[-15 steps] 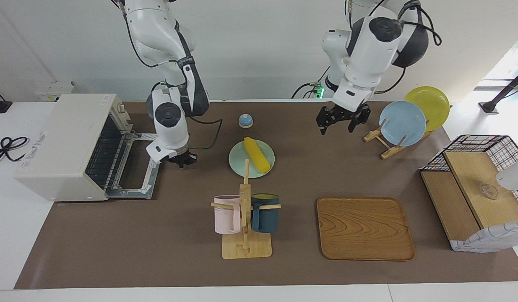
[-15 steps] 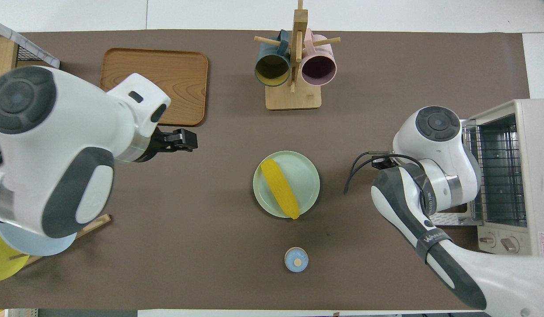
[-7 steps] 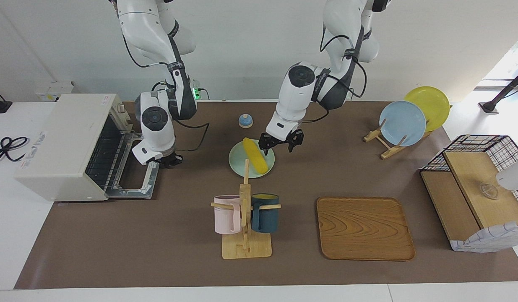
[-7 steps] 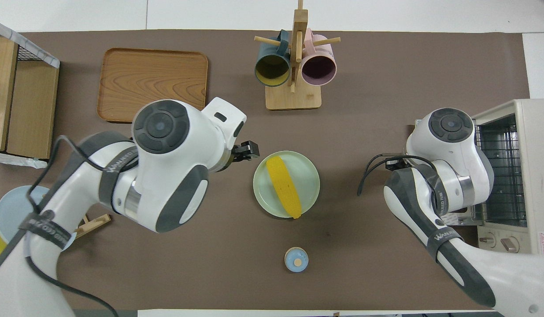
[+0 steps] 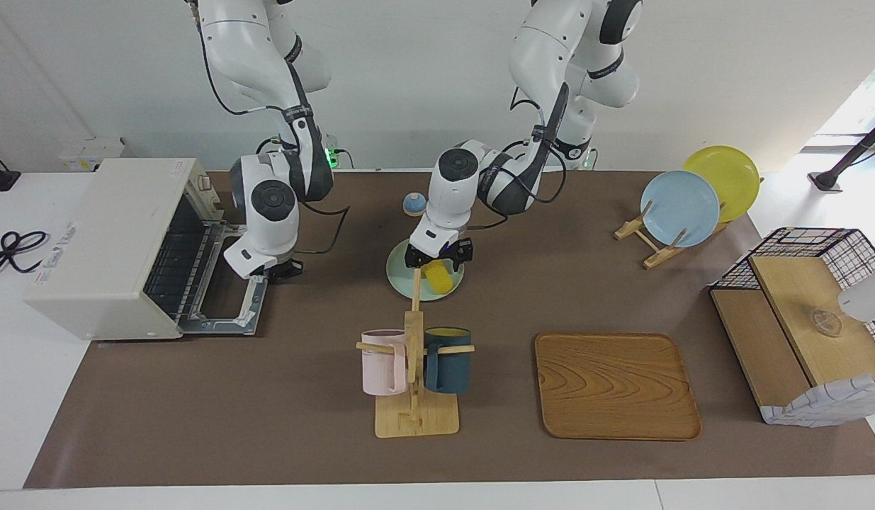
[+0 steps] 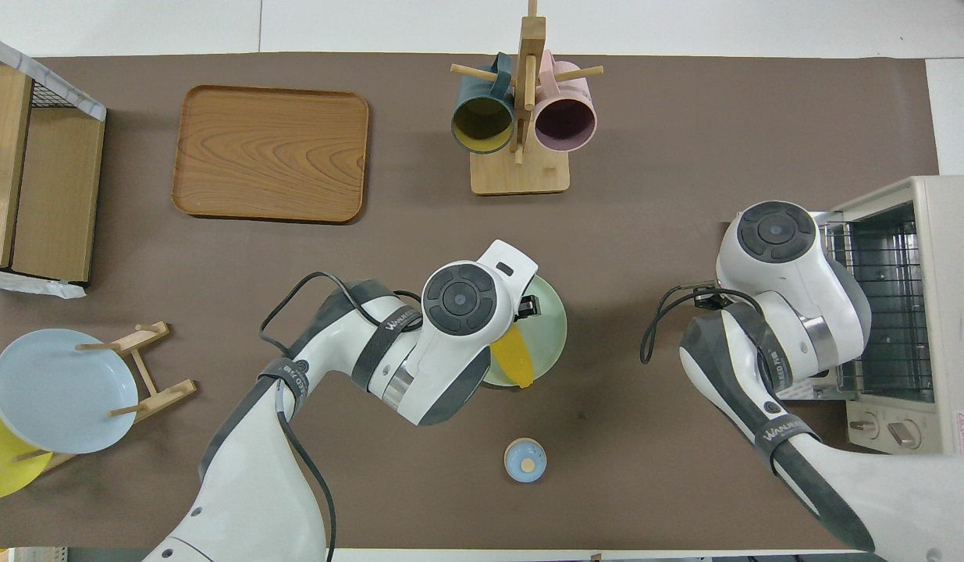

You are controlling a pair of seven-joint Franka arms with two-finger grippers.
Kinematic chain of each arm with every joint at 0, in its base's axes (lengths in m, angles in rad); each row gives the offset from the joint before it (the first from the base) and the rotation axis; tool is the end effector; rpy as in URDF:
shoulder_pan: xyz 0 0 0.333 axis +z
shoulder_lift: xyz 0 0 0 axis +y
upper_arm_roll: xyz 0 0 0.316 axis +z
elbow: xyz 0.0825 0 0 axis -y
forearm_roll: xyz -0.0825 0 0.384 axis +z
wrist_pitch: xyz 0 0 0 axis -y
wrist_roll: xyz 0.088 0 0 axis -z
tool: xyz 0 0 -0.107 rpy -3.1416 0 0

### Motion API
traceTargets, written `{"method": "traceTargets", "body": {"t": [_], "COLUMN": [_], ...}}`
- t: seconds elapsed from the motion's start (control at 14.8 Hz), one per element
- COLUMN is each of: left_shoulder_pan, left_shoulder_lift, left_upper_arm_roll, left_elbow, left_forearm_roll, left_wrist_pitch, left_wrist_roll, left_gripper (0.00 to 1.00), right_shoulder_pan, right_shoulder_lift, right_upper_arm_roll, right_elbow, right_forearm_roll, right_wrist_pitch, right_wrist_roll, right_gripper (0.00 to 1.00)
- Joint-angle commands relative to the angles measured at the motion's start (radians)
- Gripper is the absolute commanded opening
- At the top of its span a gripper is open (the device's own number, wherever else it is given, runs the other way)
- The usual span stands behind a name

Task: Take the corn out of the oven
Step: 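Grasp the yellow corn with the left gripper while the right gripper withdraws, then lift the corn and lower it onto the wooden tray with the left gripper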

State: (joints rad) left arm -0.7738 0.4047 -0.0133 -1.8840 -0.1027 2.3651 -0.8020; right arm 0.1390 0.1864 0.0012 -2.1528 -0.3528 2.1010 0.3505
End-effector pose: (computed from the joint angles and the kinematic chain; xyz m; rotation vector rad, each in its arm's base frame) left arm 0.4511 -0.4536 0.3006 3.0284 0.1314 -0.0055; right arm 0.5324 0.0585 0.2981 2.8031 0.0083 -0.2267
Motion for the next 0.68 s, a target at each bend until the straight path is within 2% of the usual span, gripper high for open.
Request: {"method": "traceTargets", "body": {"t": [0.0, 0.07, 0.27, 0.41, 0.61], "left_shoulder_pan": [-0.018, -0.016, -0.009, 0.007, 0.130], "left_shoulder_lift": [-0.014, -0.014, -0.018, -0.050, -0.095], "left_upper_arm_roll": [0.019, 0.021, 0.026, 0.036, 0.050], "left_elbow": [-0.012, -0.012, 0.003, 0.006, 0.092], "left_forearm_roll": [-0.014, -0.014, -0.015, -0.014, -0.006], "left_wrist_pitch": [0.010, -0.001, -0.069, -0.093, -0.202], "left_wrist_roll": [-0.006, -0.006, -0.011, -0.003, 0.073], "left_gripper": [0.24, 0.00, 0.00, 0.00, 0.00], "right_shoulder_pan": [-0.025, -0.027, -0.061, -0.079, -0.101], "right_shoulder_lift": [-0.027, -0.030, -0.076, -0.110, -0.140], "right_upper_arm_roll": [-0.009, -0.009, -0.009, -0.009, -0.009], "right_elbow": [0.066, 0.095, 0.139, 0.139, 0.139], "right_forearm_roll": [-0.060, -0.060, -0.054, -0.046, -0.045], "right_wrist_pitch": [-0.111, -0.148, -0.222, -0.242, -0.259], "right_wrist_roll": [-0.071, -0.102, -0.223, -0.264, -0.323], "right_gripper": [0.00, 0.00, 0.00, 0.00, 0.00]}}
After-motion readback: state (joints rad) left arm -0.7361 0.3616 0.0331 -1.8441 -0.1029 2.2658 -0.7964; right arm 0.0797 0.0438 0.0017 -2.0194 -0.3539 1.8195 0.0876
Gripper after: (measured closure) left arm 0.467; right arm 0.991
